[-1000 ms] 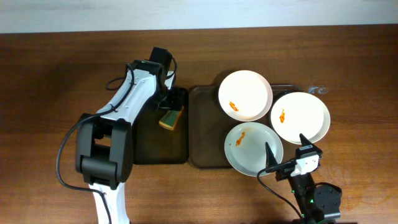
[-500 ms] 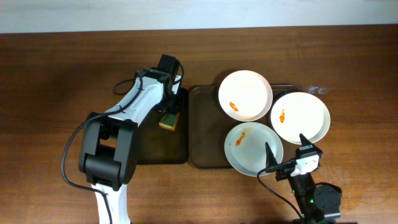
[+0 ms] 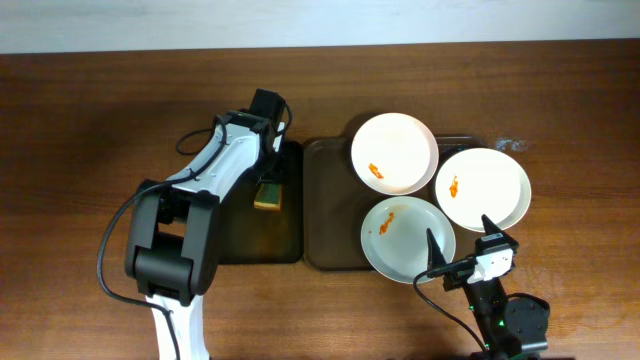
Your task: Clean dirty plates on tray and stack at the side
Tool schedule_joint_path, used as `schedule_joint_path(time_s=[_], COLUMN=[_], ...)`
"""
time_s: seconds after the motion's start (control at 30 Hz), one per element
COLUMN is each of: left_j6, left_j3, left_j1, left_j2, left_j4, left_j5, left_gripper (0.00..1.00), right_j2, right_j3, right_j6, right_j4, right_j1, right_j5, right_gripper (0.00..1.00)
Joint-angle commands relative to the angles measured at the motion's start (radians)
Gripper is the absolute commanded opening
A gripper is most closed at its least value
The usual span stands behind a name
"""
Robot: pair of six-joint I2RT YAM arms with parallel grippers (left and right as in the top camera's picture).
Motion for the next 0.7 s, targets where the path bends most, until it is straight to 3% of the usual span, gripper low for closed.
schedule_joint_path(time_s=[0.0, 0.3, 0.37, 0.43, 0.6, 0.67], left_j6=[-0.001, -0.001, -0.001, -0.001, -0.001, -0.001], left_j3=[-0.008, -0.015, -0.015, -0.016, -0.016, -0.017], left_j1=[0.003, 0.0, 0.0, 0.0, 0.0, 0.0], left_j2=[0.007, 0.008, 0.008, 0.008, 0.008, 0.008], left_j4=[0.015, 0.041, 0.044, 0.05, 0.05, 0.051], left_j5=[0.023, 0.064, 0.063, 0.063, 0.06, 0.06], left_gripper=[0.77, 0.79, 0.82, 0.86, 0.69, 0.47], right_j2=[-0.003, -0.003, -0.003, -0.003, 0.156, 0.315], right_j3=[-0.005, -0.005, -0.003, 0.046, 0.404, 0.572], right_j6=[0.007, 0.007, 0.008, 0.084, 0.14, 0.139], right_j4=[-0.006, -0.003, 0.02, -0.061, -0.402, -0.55], right_j1=[0.003, 0.003, 0.003, 0.003, 0.003, 0.003], right_j5=[0.006, -0.004, -0.111, -0.106, -0.018, -0.018], right_gripper=[0.98, 0.98, 0.98, 0.98, 0.98, 0.98])
